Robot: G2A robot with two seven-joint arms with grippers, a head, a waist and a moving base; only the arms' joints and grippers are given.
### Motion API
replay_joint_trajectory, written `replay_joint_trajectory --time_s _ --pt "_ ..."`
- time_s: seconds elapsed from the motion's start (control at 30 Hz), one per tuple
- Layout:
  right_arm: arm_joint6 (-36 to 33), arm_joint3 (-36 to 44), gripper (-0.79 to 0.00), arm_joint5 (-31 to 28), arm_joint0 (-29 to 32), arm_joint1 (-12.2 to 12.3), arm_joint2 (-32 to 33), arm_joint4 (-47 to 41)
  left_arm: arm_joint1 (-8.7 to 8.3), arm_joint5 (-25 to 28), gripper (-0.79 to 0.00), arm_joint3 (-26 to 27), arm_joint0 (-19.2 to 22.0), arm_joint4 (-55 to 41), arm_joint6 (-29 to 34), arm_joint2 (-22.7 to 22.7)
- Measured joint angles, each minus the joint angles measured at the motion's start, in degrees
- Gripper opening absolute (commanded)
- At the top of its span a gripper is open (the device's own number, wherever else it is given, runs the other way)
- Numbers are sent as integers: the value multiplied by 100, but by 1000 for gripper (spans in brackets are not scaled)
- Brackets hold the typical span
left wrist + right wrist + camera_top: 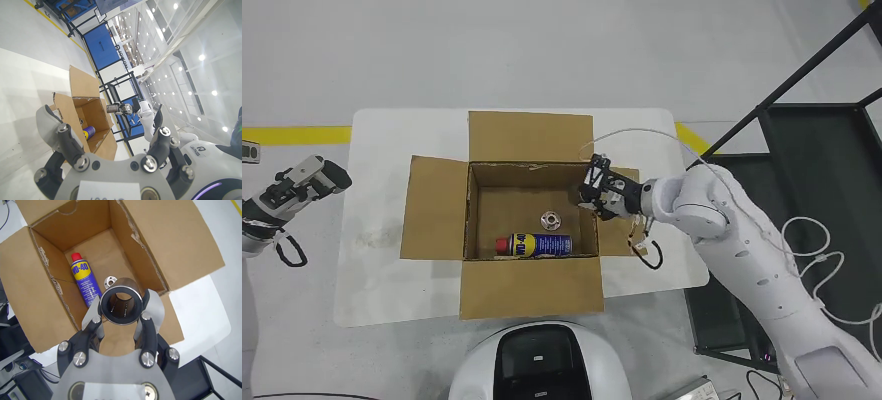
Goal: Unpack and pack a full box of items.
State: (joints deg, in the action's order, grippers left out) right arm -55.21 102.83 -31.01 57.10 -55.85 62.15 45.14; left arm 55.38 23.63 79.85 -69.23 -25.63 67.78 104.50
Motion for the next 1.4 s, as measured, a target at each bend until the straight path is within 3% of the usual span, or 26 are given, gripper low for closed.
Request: replay_joint_trajectory --time_s 0.33,0.6,0.83,1.13,1.4 --pt "-237 -891 -785 341 -1425 -496 -1590 -204 0 0 0 0 0 0 0 0" --pt "-146 -1533 -785 470 -2055 -915 -2551 -206 0 0 0 0 0 0 0 0" --pt "82 -2416 -785 620 -2535 -1424 -3400 -68 0 0 0 0 0 0 0 0" --pt "501 -3911 -785 738 -2972 -2083 -3980 -135 0 0 0 0 0 0 0 0" --pt "659 -4955 -785 560 -3197 -2492 -4180 -149 0 0 0 0 0 0 0 0"
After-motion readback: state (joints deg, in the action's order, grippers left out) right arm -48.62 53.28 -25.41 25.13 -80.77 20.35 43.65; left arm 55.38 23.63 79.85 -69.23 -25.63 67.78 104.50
